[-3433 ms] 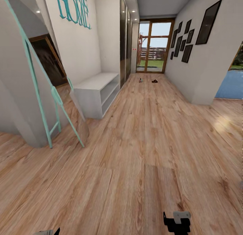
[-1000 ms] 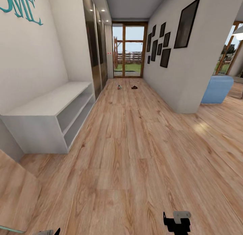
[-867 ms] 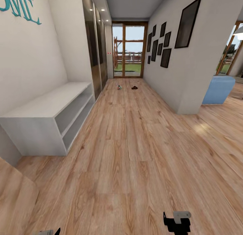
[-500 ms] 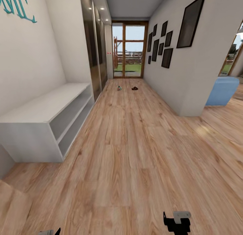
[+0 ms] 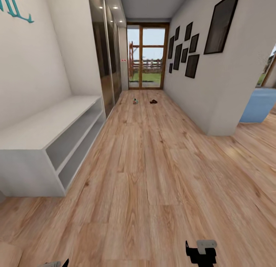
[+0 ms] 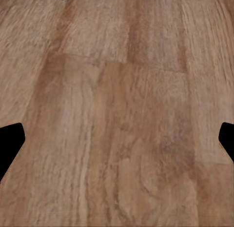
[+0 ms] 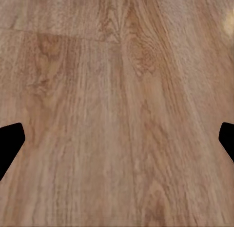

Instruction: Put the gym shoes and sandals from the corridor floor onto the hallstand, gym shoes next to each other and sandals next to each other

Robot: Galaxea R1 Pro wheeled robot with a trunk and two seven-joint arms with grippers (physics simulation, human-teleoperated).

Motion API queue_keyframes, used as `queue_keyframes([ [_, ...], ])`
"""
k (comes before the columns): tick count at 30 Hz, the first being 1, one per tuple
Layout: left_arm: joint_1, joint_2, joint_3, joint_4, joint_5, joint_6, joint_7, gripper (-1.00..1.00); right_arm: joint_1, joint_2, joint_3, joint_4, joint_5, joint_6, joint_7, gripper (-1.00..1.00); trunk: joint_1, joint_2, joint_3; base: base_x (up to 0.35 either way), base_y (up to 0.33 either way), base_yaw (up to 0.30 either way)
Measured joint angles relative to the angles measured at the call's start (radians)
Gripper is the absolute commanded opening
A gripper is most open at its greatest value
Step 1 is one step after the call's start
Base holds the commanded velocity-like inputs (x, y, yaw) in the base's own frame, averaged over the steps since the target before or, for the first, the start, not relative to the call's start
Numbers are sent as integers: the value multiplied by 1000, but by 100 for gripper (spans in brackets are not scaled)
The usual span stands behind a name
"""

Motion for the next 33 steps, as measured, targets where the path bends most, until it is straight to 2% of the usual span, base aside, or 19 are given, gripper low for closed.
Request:
queue_keyframes([
  [33,0,0,0,0,0,0,0,100,0,0,0,0,0,0,0,100,0,0,0,337,0,0],
])
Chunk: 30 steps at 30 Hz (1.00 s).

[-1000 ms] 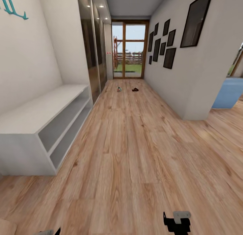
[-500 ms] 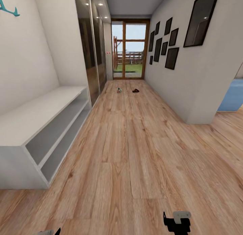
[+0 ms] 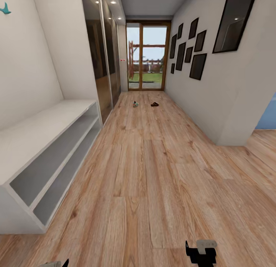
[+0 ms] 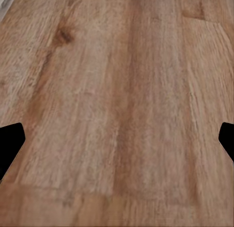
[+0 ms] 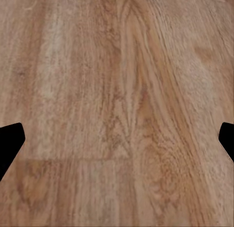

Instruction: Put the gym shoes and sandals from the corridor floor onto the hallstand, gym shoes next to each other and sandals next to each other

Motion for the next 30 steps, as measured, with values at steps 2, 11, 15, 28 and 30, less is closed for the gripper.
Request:
queue_keyframes([
  [2,0,0,0,0,0,0,0,100,0,0,0,0,0,0,0,100,0,0,0,337,0,0],
  [11,0,0,0,0,0,0,0,100,0,0,0,0,0,0,0,100,0,0,0,337,0,0],
  [15,0,0,0,0,0,0,0,100,0,0,-1,-1,0,0,0,100,0,0,0,337,0,0],
  [28,0,0,0,0,0,0,0,100,0,0,0,-1,0,0,0,100,0,0,2,337,0,-52],
  [30,0,0,0,0,0,0,0,100,0,0,0,-1,0,0,1,100,0,0,4,337,0,-163],
])
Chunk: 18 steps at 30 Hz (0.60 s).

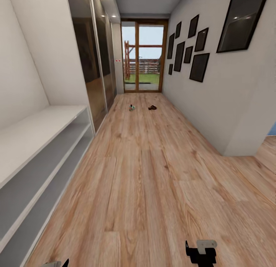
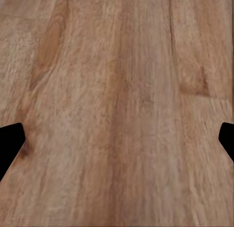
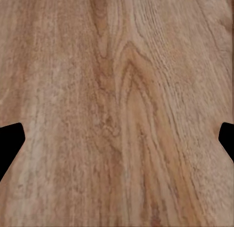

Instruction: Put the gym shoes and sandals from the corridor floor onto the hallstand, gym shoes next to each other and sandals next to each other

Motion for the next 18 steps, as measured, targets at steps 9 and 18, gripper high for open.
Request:
queue_keyframes([
  [9,0,0,0,0,0,0,0,100,0,0,-1,-1,0,0,0,100,0,0,3,337,0,-53],
  [18,1,0,0,0,0,0,0,100,0,0,0,-1,0,0,-1,100,0,0,3,337,0,-3],
])
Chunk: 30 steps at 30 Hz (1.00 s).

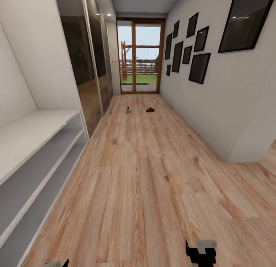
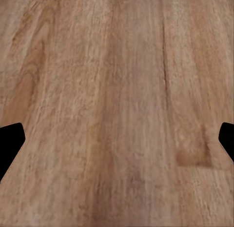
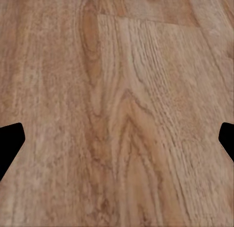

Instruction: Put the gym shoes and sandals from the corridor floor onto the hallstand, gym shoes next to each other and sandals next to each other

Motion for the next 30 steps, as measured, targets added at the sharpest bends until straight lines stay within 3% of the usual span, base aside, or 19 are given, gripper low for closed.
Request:
queue_keyframes([
  [30,0,0,0,0,0,0,0,100,0,-1,0,2,0,0,0,100,0,0,0,337,0,0],
])
